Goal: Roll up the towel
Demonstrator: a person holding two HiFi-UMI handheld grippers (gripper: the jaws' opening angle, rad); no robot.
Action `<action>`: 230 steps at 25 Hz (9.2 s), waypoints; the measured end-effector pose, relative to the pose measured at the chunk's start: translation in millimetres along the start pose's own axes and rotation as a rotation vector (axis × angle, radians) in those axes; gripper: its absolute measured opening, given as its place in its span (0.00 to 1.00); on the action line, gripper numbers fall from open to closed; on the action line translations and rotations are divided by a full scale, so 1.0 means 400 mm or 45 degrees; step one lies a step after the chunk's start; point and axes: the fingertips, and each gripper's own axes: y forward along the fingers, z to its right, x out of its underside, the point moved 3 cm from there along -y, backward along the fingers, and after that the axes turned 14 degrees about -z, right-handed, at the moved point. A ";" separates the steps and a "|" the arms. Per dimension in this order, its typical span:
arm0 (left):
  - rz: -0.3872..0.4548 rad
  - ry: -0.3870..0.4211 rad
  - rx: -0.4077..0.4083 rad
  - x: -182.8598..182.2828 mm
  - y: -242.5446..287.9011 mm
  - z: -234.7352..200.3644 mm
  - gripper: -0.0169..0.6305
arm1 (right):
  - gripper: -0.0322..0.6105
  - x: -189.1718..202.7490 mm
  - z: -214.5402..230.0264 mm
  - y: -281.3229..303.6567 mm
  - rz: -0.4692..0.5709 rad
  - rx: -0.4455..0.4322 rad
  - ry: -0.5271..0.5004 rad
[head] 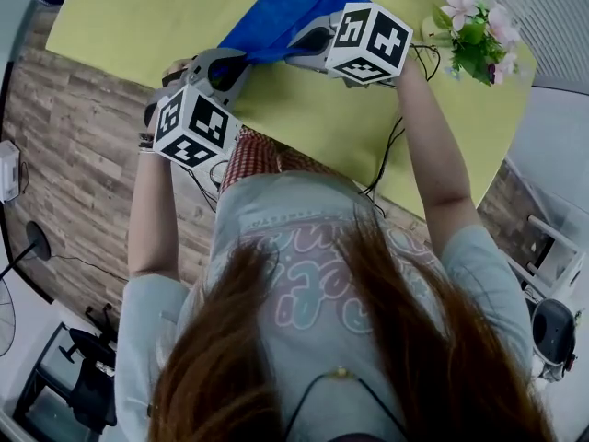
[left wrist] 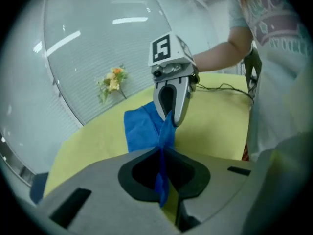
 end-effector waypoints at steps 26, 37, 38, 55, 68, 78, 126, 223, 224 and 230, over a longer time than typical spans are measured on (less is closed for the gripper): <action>-0.123 -0.150 0.325 0.016 0.061 -0.075 0.07 | 0.21 0.110 0.091 -0.112 0.076 0.544 0.150; -0.014 -0.179 0.133 0.032 0.051 -0.096 0.16 | 0.29 0.139 0.076 -0.165 0.266 0.707 0.213; -0.006 -0.190 0.136 0.031 0.050 -0.096 0.16 | 0.28 0.141 0.075 -0.171 0.280 0.716 0.230; -0.003 -0.171 0.093 0.031 0.058 -0.090 0.16 | 0.37 0.022 -0.005 -0.084 0.106 0.760 -0.313; 0.158 -0.357 0.178 0.067 0.006 -0.131 0.21 | 0.34 0.122 0.046 -0.071 0.151 0.566 0.002; 0.280 -0.479 0.065 0.063 -0.077 -0.183 0.20 | 0.31 0.122 0.042 -0.069 0.133 0.567 -0.027; -0.001 -0.144 0.000 0.108 -0.129 -0.006 0.19 | 0.08 0.158 -0.151 -0.098 0.026 0.639 -0.248; 0.013 0.278 -0.110 0.049 -0.060 0.077 0.30 | 0.25 0.183 -0.115 -0.083 -0.023 0.939 -0.214; -0.006 0.282 -0.093 0.053 -0.056 0.078 0.30 | 0.24 0.184 -0.115 -0.083 -0.022 0.921 -0.211; -0.058 0.253 -0.056 0.073 -0.018 0.051 0.27 | 0.12 0.187 -0.116 -0.073 -0.030 0.834 -0.206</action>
